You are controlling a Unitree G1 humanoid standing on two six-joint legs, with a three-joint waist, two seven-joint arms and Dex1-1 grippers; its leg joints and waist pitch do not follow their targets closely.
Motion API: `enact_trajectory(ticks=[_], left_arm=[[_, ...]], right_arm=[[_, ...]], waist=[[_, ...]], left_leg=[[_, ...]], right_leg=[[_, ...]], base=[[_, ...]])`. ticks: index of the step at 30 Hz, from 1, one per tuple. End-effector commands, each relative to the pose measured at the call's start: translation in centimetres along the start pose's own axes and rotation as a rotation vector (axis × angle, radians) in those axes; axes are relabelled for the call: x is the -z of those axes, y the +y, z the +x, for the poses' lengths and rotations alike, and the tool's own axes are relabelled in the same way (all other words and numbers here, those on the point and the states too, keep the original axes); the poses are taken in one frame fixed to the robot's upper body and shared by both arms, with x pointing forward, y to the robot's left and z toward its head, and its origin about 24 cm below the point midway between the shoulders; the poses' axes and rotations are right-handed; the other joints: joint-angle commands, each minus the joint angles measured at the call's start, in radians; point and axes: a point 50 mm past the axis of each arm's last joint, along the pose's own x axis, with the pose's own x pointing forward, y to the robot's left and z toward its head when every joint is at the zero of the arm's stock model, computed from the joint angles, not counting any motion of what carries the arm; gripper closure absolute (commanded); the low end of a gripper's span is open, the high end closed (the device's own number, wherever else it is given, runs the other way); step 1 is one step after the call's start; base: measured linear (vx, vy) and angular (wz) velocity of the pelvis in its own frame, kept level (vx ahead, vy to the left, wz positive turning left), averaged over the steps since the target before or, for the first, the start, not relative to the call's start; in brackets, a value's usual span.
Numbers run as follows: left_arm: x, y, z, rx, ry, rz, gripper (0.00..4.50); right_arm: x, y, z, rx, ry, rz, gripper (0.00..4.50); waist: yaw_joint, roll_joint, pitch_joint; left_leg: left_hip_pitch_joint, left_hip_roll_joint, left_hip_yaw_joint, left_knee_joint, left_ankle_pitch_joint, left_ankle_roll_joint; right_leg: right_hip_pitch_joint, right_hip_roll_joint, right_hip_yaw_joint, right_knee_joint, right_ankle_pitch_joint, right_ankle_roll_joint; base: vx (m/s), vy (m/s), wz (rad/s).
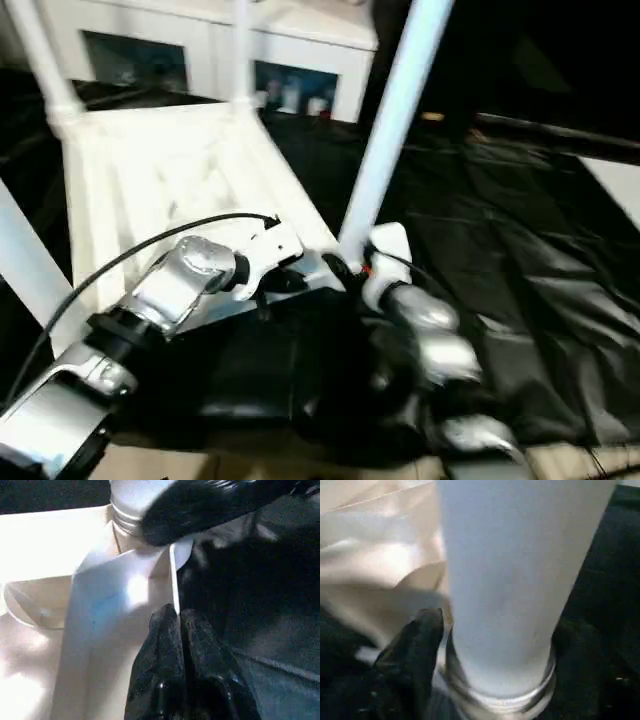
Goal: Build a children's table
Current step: Rotate leg to tighten
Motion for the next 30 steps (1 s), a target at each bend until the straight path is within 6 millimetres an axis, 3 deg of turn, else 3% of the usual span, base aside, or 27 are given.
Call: enact_trajectory(ticks=[1, 3, 4, 5, 7, 12, 16, 21, 30], left_arm=[[2.0, -0.9, 0.2, 0.062, 0.072, 0.001, 4.50], [2.5, -1.2, -0.6, 0.126, 0.064, 0.016, 4.50], [2.6, -1.4, -0.9, 0.159, 0.056, 0.048, 4.50], [2.7, -1.7, -1.4, 0.206, 0.053, 0.079, 4.50], [3.0, -2.0, -1.8, 0.255, 0.053, 0.093, 4.50], [3.1, -3.2, -3.0, 0.374, 0.015, 0.128, 4.50], [3.1, -3.2, -3.1, 0.369, 0.016, 0.128, 4.50], [3.3, -3.4, -3.2, 0.378, 0.021, 0.125, 4.50], [3.5, -3.5, -3.3, 0.382, 0.029, 0.120, 4.50]], right_arm=[[-0.1, 1.0, -0.5, -0.149, 0.013, -0.023, 0.79], [-0.3, 0.1, -1.9, -0.177, 0.040, -0.095, 0.75], [-0.4, -0.1, -2.5, -0.202, 0.048, -0.113, 0.67], [-0.6, -0.1, -3.2, -0.249, 0.055, -0.128, 0.67], [-0.7, 0.0, -3.8, -0.301, 0.066, -0.142, 0.67], [-0.7, 0.3, -4.2, -0.345, 0.080, -0.156, 0.67], [-0.6, 0.5, -3.8, -0.347, 0.073, -0.154, 0.67], [-0.4, 1.1, -3.6, -0.396, 0.081, -0.126, 0.67], [0.2, 1.4, -3.7, -0.417, 0.091, -0.094, 1.49]], waist=[[0.008, 0.009, -0.045], [0.014, 0.015, -0.047], [0.014, 0.013, -0.049], [0.012, 0.017, -0.049], [0.012, 0.018, -0.048], [0.009, 0.022, -0.048], [0.013, 0.017, -0.047], [0.013, 0.018, -0.051], [0.016, 0.018, -0.055]], left_leg=[[-0.012, 0.000, 0.020, -0.068, -0.201, 0.079], [-0.011, 0.001, 0.023, -0.064, -0.145, 0.088], [-0.013, 0.002, 0.022, -0.063, -0.112, 0.096], [-0.010, 0.002, 0.025, -0.062, -0.091, 0.101], [-0.010, 0.002, 0.025, -0.062, -0.091, 0.107], [-0.001, 0.005, 0.029, -0.062, -0.124, 0.098], [-0.001, 0.006, 0.032, -0.064, -0.143, 0.077], [0.001, 0.004, 0.034, -0.059, -0.101, 0.083], [0.002, 0.004, 0.034, -0.056, -0.095, 0.086]], right_leg=[[0.052, -0.032, 0.032, -0.064, -0.288, -0.165], [0.056, -0.031, 0.032, -0.052, -0.201, -0.191], [0.060, -0.030, 0.032, -0.045, -0.148, -0.206], [0.057, -0.027, 0.033, -0.040, -0.107, -0.225], [0.062, -0.027, 0.033, -0.036, -0.081, -0.241], [0.057, -0.029, 0.035, -0.034, -0.090, -0.257], [0.058, -0.031, 0.036, -0.036, -0.131, -0.244], [0.059, -0.030, 0.038, -0.029, -0.078, -0.247], [0.062, -0.032, 0.038, -0.027, -0.078, -0.253]], base=[[0.055, -0.017, 0.00], [0.054, -0.012, 0.00], [0.000, 0.000, 0.00], [0.000, 0.000, 0.00], [0.000, 0.000, 0.00], [0.000, 0.000, 0.00], [0.000, 0.000, 0.00], [0.000, 0.000, 0.00], [0.000, 0.000, 0.00]])
